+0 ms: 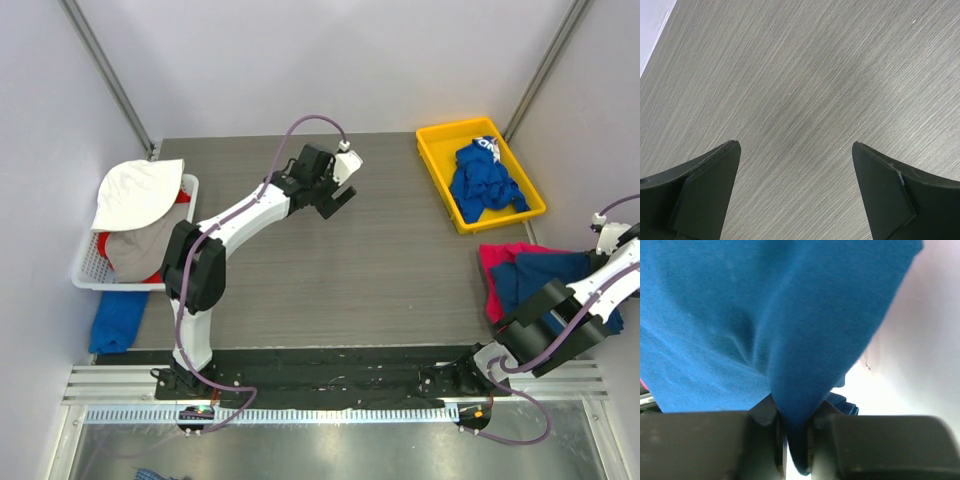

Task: Fold and stack the t-shirts
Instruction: Put the neatly folded tshirt into the corner of the board with the right arm

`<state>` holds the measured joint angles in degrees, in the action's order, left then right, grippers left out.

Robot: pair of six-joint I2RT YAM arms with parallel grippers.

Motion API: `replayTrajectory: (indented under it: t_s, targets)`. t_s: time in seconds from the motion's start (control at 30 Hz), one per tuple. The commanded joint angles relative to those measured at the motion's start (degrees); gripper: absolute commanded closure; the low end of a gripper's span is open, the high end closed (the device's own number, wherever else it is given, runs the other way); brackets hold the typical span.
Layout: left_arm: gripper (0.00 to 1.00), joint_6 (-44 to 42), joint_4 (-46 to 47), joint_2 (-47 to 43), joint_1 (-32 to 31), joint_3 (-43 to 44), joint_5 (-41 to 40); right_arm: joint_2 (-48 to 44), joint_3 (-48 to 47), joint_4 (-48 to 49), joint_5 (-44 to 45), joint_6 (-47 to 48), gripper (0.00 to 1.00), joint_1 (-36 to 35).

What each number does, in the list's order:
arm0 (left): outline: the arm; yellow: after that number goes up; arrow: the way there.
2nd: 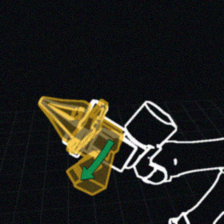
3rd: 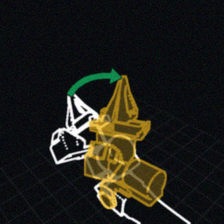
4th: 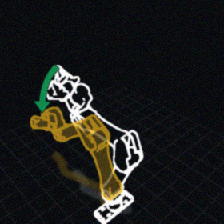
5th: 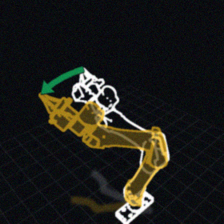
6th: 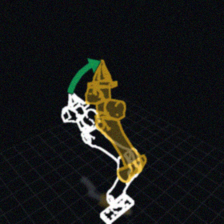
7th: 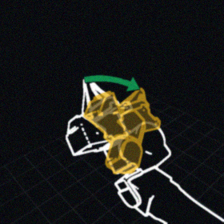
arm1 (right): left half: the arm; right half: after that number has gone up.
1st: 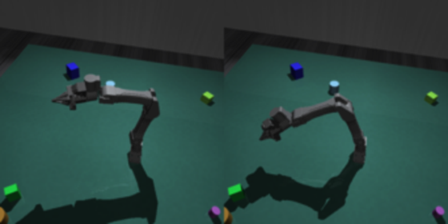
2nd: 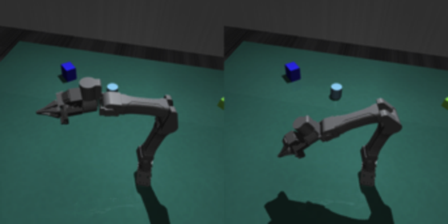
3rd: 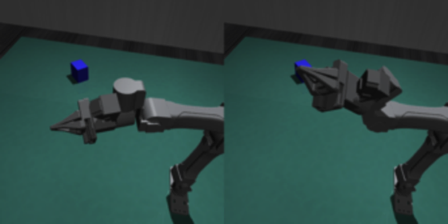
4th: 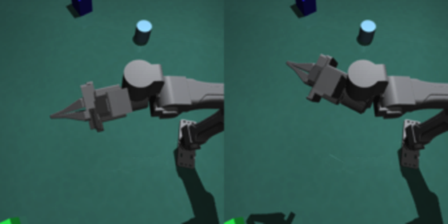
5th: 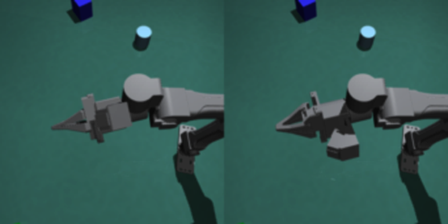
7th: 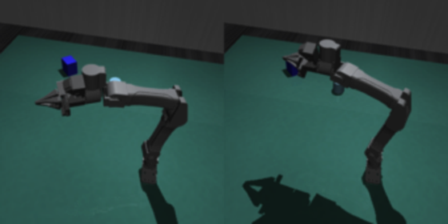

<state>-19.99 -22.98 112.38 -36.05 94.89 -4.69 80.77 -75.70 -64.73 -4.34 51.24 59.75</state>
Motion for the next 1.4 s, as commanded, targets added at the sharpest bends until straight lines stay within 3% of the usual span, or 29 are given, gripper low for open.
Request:
replayTrajectory:
  t_s: [0.0,0.13,0.23,0.87,1.37]
  targets:
    - [0.00,-0.23,0.57,0.39,-0.51,1.87,0.38,-0.53,0.99,4.08,1.17,0.00,0.75,-0.07]
    - [0.00,-0.31,0.40,0.47,-0.95,1.88,0.12,-0.27,1.52,4.61,1.09,-0.18,0.55,-0.24]
    - [0.00,-0.23,0.22,0.56,-0.95,2.05,-0.06,-0.88,1.35,5.40,1.00,-0.27,0.47,-0.16]
    - [0.00,0.12,-0.66,0.04,-1.48,2.49,-0.59,-7.47,-7.71,-1.10,-5.50,-1.23,0.33,-0.86]
    - [0.00,0.21,-0.57,-3.92,-1.48,-1.99,-2.25,-3.17,8.81,10.41,-7.79,-3.78,0.31,-4.98]
